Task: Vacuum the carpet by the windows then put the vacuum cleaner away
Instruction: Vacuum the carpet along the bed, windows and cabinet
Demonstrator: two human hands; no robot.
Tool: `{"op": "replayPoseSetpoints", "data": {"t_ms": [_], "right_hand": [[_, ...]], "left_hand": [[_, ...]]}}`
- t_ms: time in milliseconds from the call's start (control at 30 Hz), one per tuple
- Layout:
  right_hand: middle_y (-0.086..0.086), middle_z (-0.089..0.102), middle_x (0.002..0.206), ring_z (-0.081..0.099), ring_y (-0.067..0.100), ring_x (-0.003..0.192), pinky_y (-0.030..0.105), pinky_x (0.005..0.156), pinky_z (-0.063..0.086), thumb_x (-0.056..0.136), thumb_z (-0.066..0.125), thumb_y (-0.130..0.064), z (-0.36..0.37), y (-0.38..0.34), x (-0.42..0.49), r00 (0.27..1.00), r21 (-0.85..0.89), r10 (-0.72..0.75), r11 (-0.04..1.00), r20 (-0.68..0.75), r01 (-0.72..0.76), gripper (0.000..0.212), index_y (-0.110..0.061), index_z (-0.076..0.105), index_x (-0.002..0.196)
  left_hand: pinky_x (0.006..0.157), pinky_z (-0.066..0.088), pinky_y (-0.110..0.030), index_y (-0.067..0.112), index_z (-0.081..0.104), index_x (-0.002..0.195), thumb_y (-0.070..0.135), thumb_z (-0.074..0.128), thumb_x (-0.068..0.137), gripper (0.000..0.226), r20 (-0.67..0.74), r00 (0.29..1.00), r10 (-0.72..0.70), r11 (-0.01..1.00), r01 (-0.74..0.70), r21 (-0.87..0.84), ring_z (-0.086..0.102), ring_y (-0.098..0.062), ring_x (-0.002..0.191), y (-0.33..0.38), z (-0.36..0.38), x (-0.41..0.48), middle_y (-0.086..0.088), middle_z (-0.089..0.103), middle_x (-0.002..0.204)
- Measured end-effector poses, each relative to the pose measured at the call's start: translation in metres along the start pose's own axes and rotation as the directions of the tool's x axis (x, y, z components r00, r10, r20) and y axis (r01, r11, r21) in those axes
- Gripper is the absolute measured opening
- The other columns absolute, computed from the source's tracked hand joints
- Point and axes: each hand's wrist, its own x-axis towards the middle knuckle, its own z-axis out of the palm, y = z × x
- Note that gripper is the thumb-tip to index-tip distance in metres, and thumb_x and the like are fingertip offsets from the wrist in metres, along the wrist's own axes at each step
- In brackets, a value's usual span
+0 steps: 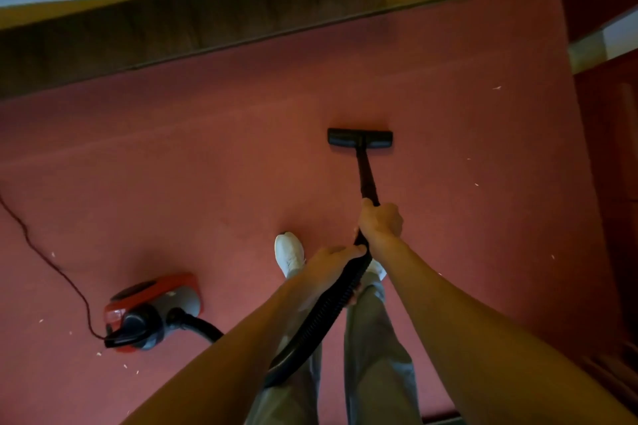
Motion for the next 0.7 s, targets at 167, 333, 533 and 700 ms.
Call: {"op": "replayPoseSetpoints", "data": {"t_ms": [167, 333, 533, 700], "right_hand": [[0.019, 0.066, 0.116, 0.064, 0.036, 0.101, 0.04, 0.087, 0.054, 0.099, 0.045, -0.028, 0.006, 0.001, -0.011, 0.995, -0.024, 0.057, 0.998, 0.081, -0.055, 0.039, 0.002, 0.06, 0.118], [0.02, 0.062, 0.124, 0.061, 0.037, 0.109, 0.043, 0.092, 0.053, 0.1, 0.046, -0.03, 0.018, -0.018, 0.001, 0.993, 0.035, 0.045, 0.998, 0.112, -0.05, 0.044, 0.001, 0.055, 0.129], [0.019, 0.063, 0.121, 0.063, 0.035, 0.105, 0.04, 0.086, 0.054, 0.099, 0.049, -0.031, 0.019, -0.044, 0.014, 0.999, 0.115, -0.045, 0.992, 0.017, 0.042, 0.043, 0.002, 0.058, 0.124], [0.018, 0.066, 0.119, 0.064, 0.036, 0.104, 0.042, 0.09, 0.053, 0.096, 0.048, -0.032, 0.019, -0.023, -0.021, 1.0, 0.008, 0.005, 1.0, -0.025, -0.005, 0.043, -0.001, 0.061, 0.123]], "left_hand": [[0.052, 0.054, -0.031, -0.001, 0.062, 0.109, 0.039, 0.06, 0.096, 0.043, 0.034, 0.998, -0.056, 0.997, 0.054, 0.053, 0.063, -0.029, 0.055, 0.002, -0.015, -0.017, -0.027, 0.066, 0.088], [0.044, 0.051, -0.027, -0.004, 0.062, 0.103, 0.04, 0.058, 0.098, 0.044, -0.061, 0.998, 0.018, 1.0, -0.017, 0.014, 0.059, -0.027, 0.049, 0.005, -0.022, 0.0, -0.026, 0.064, 0.083], [0.044, 0.048, -0.025, 0.001, 0.064, 0.091, 0.033, 0.06, 0.097, 0.032, -0.111, 0.988, 0.111, 0.988, -0.122, -0.096, 0.058, -0.022, 0.048, 0.022, -0.022, 0.008, -0.021, 0.063, 0.077], [0.058, 0.059, -0.034, -0.008, 0.066, 0.104, 0.04, 0.063, 0.091, 0.05, 0.159, 0.982, -0.101, 0.995, 0.097, 0.029, 0.066, -0.032, 0.064, 0.019, -0.045, -0.02, -0.024, 0.067, 0.087]]}}
